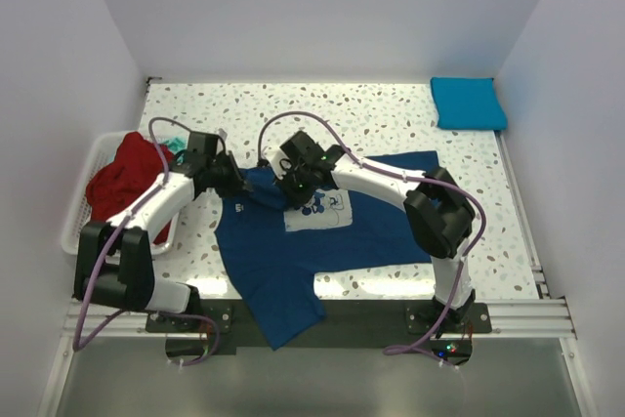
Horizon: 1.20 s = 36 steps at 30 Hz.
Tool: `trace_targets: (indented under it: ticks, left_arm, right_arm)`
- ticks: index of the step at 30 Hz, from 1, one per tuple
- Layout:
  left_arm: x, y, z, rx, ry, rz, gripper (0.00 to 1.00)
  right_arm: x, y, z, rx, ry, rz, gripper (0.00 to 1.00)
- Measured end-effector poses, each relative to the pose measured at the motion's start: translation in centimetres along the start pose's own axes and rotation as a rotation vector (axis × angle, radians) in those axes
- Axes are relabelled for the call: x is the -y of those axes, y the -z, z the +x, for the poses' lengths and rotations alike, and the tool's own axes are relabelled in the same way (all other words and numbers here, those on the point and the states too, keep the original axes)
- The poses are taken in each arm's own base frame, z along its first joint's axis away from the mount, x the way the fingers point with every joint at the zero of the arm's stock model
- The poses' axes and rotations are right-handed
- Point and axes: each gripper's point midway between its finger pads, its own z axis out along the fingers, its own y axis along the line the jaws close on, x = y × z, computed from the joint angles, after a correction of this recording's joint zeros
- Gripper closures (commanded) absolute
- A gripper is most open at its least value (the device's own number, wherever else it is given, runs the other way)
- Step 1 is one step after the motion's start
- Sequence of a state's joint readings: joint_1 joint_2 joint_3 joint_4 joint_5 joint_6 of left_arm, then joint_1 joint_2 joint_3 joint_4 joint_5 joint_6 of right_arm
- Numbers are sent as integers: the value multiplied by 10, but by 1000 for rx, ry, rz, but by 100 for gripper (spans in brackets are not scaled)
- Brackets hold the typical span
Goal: Fold and stack the t-shirts
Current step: Fold the tshirt
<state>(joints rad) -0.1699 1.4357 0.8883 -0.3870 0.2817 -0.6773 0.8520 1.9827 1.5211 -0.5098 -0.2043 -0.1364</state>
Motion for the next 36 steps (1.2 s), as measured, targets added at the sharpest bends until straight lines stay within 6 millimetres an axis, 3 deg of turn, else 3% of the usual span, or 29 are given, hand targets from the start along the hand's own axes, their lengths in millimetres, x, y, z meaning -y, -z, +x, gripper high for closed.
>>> trace_targets:
  ticks: [9, 22, 36]
  left_arm:
    - [-37, 20, 67, -139, 9, -62, 100]
    - [-52, 20, 113, -254, 32, -46, 100]
    - [-31, 10, 141, -366, 34, 37, 100]
  right_arm:
    - [-3, 6, 23, -96, 65, -26, 100]
    - [-9, 11, 30, -153, 126, -64, 96]
    - [2, 1, 51, -236, 137, -22, 93]
